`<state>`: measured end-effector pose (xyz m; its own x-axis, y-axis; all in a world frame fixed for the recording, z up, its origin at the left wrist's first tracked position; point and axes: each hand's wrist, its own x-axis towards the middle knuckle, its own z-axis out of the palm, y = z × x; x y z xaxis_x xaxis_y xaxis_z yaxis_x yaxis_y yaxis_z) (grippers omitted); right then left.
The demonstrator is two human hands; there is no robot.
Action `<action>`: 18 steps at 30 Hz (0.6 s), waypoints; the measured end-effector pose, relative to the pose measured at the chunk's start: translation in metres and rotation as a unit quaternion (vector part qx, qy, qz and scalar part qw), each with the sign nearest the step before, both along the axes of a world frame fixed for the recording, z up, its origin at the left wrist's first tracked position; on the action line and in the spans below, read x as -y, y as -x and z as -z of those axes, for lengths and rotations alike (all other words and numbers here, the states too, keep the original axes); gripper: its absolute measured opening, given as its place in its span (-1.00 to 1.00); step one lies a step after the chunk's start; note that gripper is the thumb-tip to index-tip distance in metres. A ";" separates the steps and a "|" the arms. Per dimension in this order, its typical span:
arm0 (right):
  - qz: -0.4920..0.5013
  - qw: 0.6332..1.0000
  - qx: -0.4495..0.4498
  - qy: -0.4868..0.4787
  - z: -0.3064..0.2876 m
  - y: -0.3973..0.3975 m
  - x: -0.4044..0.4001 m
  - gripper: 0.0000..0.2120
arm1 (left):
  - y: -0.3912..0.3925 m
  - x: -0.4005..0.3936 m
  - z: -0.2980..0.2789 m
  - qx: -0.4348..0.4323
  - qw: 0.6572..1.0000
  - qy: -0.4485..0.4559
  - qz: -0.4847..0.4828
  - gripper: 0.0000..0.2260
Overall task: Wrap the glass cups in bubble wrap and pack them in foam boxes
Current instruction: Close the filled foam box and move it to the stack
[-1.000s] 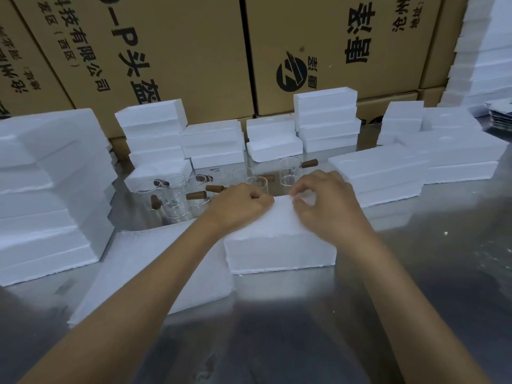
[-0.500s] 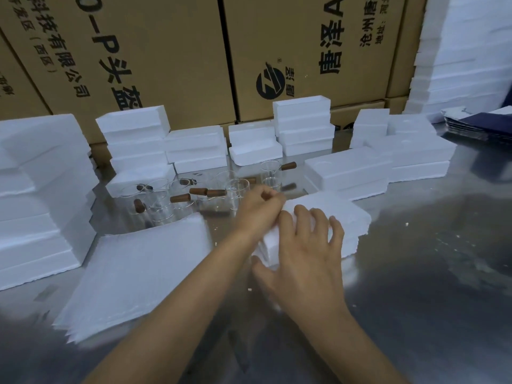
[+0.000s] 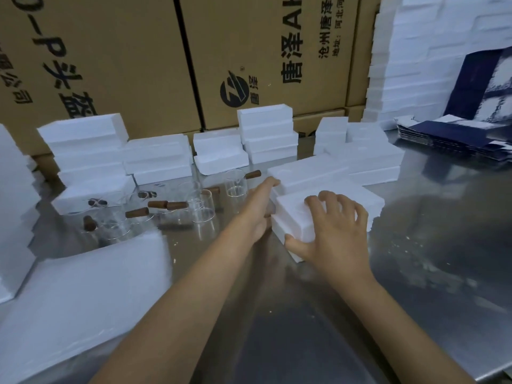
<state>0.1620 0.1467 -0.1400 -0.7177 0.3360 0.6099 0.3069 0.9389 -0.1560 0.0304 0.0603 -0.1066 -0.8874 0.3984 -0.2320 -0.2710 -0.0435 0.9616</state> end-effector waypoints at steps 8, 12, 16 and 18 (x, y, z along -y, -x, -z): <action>-0.066 0.996 -0.010 0.058 0.009 0.056 -0.051 -0.31 | 0.018 -0.025 0.024 0.006 0.998 -0.029 -0.056 -0.75; -0.044 0.998 -0.005 0.053 0.011 0.087 -0.060 -0.29 | 0.026 -0.035 0.030 -0.030 0.994 -0.022 -0.102 -0.71; -0.032 0.998 0.005 0.053 0.010 0.113 -0.068 -0.27 | 0.039 -0.035 0.039 -0.046 0.995 -0.034 -0.086 -0.77; -0.029 0.998 0.005 0.052 0.011 0.125 -0.072 -0.27 | 0.042 -0.033 0.042 -0.047 0.995 -0.047 -0.076 -0.80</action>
